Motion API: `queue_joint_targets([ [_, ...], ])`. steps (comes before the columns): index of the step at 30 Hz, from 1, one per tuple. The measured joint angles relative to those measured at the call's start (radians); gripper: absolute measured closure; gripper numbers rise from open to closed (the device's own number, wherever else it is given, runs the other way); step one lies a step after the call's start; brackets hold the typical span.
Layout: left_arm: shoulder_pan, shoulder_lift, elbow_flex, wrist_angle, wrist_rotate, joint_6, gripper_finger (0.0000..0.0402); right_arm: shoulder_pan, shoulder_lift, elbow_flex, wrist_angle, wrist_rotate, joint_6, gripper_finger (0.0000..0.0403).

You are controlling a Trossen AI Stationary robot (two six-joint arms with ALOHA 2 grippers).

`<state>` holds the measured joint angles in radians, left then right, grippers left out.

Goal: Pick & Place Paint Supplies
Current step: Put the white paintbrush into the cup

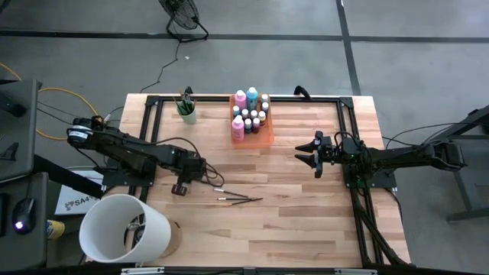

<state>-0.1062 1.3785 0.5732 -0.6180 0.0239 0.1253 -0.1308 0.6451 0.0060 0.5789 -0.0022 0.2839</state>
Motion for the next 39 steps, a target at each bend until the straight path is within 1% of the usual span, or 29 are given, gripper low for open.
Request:
queue_joint_targets([
  [8, 0.0, 0.001, 0.006, -0.011, 0.008, -0.05, 0.04, 0.0, 0.0, 0.0, 0.0, 0.0, 0.0, 0.0243],
  [13, 0.0, 0.004, 0.064, -0.059, -0.024, -0.063, 0.0401, 0.0, 0.0, 0.0, 0.0, 0.0, 0.0, 0.0243],
  [16, 0.0, 0.006, 0.113, -0.165, -0.103, -0.063, 0.0401, 0.0, 0.0, 0.0, 0.0, 0.0, 0.0, 0.0243],
  [18, 0.0, 0.005, 0.154, -0.184, -0.168, -0.07, 0.0401, 0.0, 0.0, 0.0, 0.0, 0.0, 0.0, 0.0243],
  [19, 0.0, 0.003, 0.162, -0.181, -0.186, -0.077, 0.0401, 0.0, 0.0, 0.0, 0.0, 0.0, 0.0, 0.0243],
  [21, 0.001, 0.003, 0.188, -0.23, -0.212, -0.077, 0.0401, 0.0, 0.0, 0.0, 0.0, 0.0, 0.0, 0.0243],
  [25, 0.001, 0.004, 0.277, -0.324, -0.31, -0.078, 0.0401, 0.0, 0.0, 0.0, 0.0, 0.0, 0.0, 0.0243],
  [29, 0.002, 0.004, 0.385, -0.432, -0.436, -0.071, 0.0401, 0.0, 0.0, 0.0, 0.0, 0.0, 0.0, 0.0243],
  [33, 0.002, 0.004, 0.488, -0.524, -0.559, -0.008, 0.0401, 0.0, 0.0, 0.0, 0.0, 0.0, 0.0, 0.0243],
  [35, 0.016, 0.004, 0.538, -0.571, -0.628, 0.011, 0.0401, 0.0, 0.0, 0.0, 0.0, 0.0, 0.0, 0.0243],
  [39, 0.074, 0.003, 0.611, -0.729, -0.725, 0.016, 0.0401, 0.0, 0.0, 0.0, 0.0, 0.0, 0.0, 0.0243],
])
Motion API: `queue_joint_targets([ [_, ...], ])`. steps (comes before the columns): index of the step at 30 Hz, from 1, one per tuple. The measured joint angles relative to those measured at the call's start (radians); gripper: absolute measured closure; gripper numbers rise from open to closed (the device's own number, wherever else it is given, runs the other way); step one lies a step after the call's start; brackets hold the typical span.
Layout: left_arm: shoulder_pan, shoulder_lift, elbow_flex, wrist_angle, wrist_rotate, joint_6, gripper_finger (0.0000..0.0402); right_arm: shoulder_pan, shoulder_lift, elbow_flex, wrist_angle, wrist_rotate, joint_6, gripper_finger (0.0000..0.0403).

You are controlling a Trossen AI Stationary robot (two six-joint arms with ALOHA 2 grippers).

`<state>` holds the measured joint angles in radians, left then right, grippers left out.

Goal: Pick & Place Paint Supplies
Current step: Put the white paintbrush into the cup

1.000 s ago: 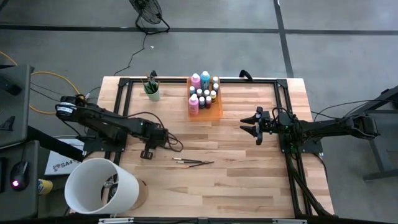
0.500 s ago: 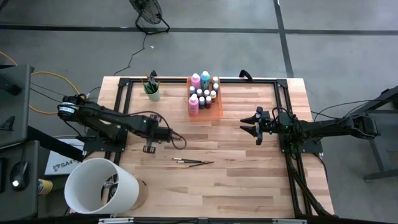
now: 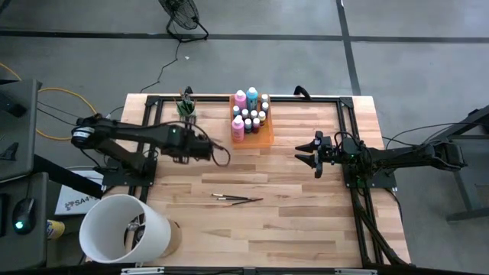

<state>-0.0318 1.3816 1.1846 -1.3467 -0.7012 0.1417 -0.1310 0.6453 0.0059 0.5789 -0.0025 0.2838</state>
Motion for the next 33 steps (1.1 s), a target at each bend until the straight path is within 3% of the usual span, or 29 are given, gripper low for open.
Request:
queue_joint_targets([
  [8, 0.14, 0.007, 0.025, -0.232, -0.171, 0.031, 0.0401, 0.0, 0.0, 0.0, 0.0, 0.0, 0.0, 0.0243],
  [22, 0.316, 0.149, 0.026, -0.223, -0.434, 0.311, 0.0401, 0.0, 0.0, 0.0, 0.0, 0.0, 0.0, 0.0243],
  [33, 0.336, 0.132, 0.026, -0.227, -0.51, 0.356, 0.0401, 0.0, 0.0, 0.0, 0.0, 0.0, 0.0, 0.0243],
])
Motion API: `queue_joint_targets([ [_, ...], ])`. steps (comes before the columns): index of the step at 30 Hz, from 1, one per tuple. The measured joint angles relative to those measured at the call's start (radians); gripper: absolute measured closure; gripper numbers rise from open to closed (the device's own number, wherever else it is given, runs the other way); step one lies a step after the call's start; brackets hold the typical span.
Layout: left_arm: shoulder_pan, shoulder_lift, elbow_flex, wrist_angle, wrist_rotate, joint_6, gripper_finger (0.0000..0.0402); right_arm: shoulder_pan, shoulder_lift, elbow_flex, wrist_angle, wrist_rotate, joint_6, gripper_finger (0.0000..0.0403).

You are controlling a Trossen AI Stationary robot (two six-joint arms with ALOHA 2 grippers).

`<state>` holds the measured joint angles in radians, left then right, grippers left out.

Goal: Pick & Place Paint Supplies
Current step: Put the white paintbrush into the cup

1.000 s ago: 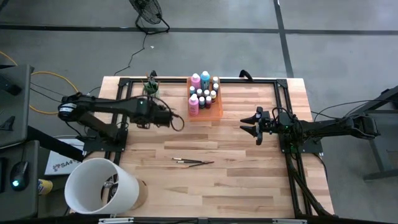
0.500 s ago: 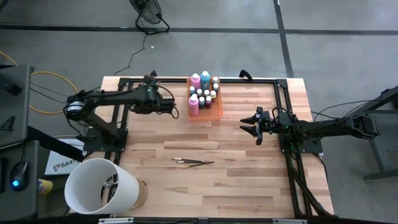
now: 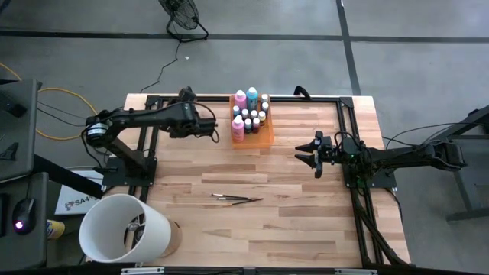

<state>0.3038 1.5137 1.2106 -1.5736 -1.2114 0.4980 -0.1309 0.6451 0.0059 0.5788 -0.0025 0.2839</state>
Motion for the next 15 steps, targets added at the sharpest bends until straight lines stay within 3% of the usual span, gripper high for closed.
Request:
queue_joint_targets([
  [12, 0.019, -0.005, 0.0, 0.003, -0.219, 0.282, 0.0401, 0.0, 0.0, 0.0, 0.0, 0.0, 0.0, 0.0243],
  [15, 0.033, -0.005, 0.0, 0.003, -0.199, 0.33, 0.0401, 0.0, 0.0, 0.0, 0.0, 0.0, 0.0, 0.0243],
])
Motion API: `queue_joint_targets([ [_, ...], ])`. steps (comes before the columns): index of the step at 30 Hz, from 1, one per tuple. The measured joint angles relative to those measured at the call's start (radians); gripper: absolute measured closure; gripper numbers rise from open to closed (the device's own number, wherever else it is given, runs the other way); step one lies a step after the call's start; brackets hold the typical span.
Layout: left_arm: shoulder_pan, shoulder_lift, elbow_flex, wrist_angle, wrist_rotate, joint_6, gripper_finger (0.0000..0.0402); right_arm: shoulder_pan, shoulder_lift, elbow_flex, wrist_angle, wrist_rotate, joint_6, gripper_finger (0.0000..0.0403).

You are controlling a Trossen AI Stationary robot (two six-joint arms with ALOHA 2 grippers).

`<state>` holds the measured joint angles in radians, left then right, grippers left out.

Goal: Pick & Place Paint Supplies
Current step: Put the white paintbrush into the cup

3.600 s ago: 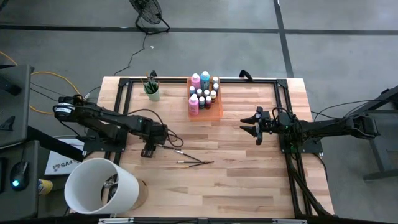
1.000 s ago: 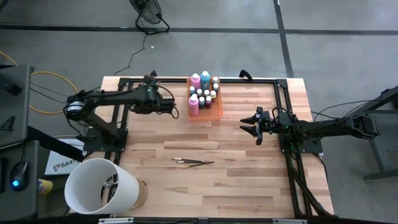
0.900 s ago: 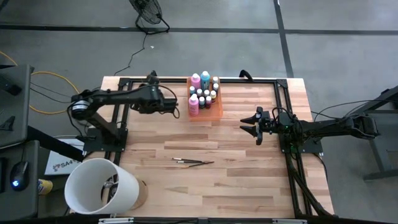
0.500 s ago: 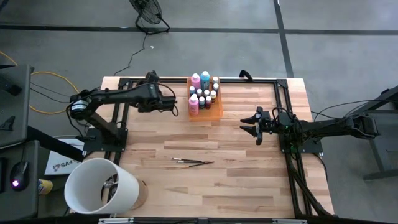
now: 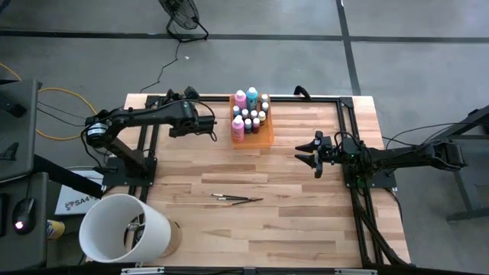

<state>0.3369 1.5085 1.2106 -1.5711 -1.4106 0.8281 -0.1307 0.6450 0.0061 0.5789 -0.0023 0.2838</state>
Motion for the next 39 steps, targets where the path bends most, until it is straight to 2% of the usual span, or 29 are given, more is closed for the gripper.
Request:
queue_joint_targets([
  [11, 0.105, 0.014, -0.001, 0.0, -0.01, 0.051, 0.0401, 0.0, 0.0, 0.0, 0.0, 0.0, 0.0, 0.0243],
  [24, 0.102, 0.118, -0.002, 0.03, -0.004, 0.084, 0.0401, 0.0, 0.0, 0.0, 0.0, 0.0, 0.0, 0.0243],
  [31, 0.102, 0.119, -0.002, 0.026, 0.028, 0.084, 0.04, 0.0, 0.0, 0.0, 0.0, 0.0, 0.0, 0.0243],
  [35, 0.101, 0.119, -0.002, 0.024, 0.045, 0.084, 0.0383, 0.0, 0.0, 0.0, 0.0, 0.0, 0.0, 0.0243],
  [39, 0.101, 0.119, -0.002, 0.024, 0.073, 0.081, 0.0345, 0.0, 0.0, 0.0, 0.0, 0.0, 0.0, 0.0243],
])
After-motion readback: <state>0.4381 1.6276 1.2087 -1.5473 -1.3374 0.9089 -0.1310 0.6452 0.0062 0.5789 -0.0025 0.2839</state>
